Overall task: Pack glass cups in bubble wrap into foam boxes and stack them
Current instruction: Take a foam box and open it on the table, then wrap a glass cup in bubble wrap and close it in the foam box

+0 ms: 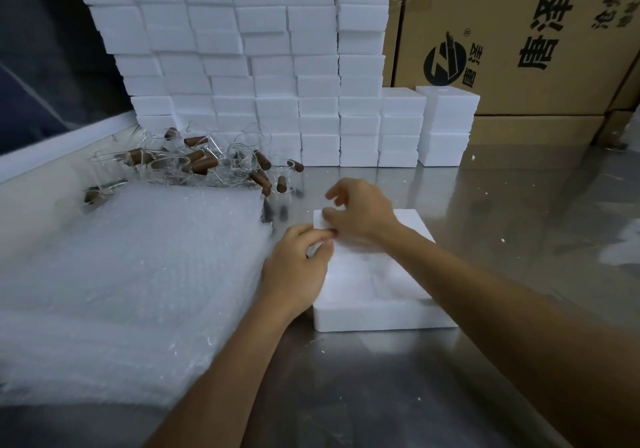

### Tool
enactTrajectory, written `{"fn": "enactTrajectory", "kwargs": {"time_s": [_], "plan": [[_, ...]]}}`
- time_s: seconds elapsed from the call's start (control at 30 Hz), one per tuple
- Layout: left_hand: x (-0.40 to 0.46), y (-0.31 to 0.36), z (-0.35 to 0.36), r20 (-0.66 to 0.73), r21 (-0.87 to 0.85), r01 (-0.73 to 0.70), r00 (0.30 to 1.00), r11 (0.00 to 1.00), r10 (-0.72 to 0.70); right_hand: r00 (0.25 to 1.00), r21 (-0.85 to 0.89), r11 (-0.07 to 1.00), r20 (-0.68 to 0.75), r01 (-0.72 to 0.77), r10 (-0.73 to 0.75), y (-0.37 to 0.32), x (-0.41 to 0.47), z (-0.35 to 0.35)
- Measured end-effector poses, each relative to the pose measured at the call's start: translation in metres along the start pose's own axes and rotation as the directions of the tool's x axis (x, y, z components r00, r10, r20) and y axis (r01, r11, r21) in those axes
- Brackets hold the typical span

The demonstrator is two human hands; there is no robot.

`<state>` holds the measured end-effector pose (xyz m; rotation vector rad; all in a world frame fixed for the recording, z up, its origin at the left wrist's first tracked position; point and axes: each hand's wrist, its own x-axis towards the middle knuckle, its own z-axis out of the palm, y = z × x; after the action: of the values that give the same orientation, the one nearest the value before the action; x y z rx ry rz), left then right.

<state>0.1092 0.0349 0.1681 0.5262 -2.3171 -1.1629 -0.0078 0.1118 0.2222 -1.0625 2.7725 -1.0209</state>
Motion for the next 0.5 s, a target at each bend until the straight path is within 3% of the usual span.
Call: {"fn": "enactTrajectory", "kwargs": {"time_s": [0.13,0.23,0.5], "plan": [[-0.001,-0.003,0.002,-0.026,0.003,-0.016,1.0,1.0,0.016,0.996,0.183,0.979,-0.019,0.091,-0.089,-0.034,0.043,0.023],[-0.001,-0.006,0.005,-0.062,-0.003,-0.021,0.998,1.0,0.021,0.991,0.222,0.966,-0.04,0.136,-0.13,-0.058,0.074,0.036],[-0.004,-0.006,0.006,-0.072,0.012,-0.051,0.996,0.999,0.052,0.968,-0.124,0.965,0.127,0.232,-0.217,-0.084,0.115,0.061]]}}
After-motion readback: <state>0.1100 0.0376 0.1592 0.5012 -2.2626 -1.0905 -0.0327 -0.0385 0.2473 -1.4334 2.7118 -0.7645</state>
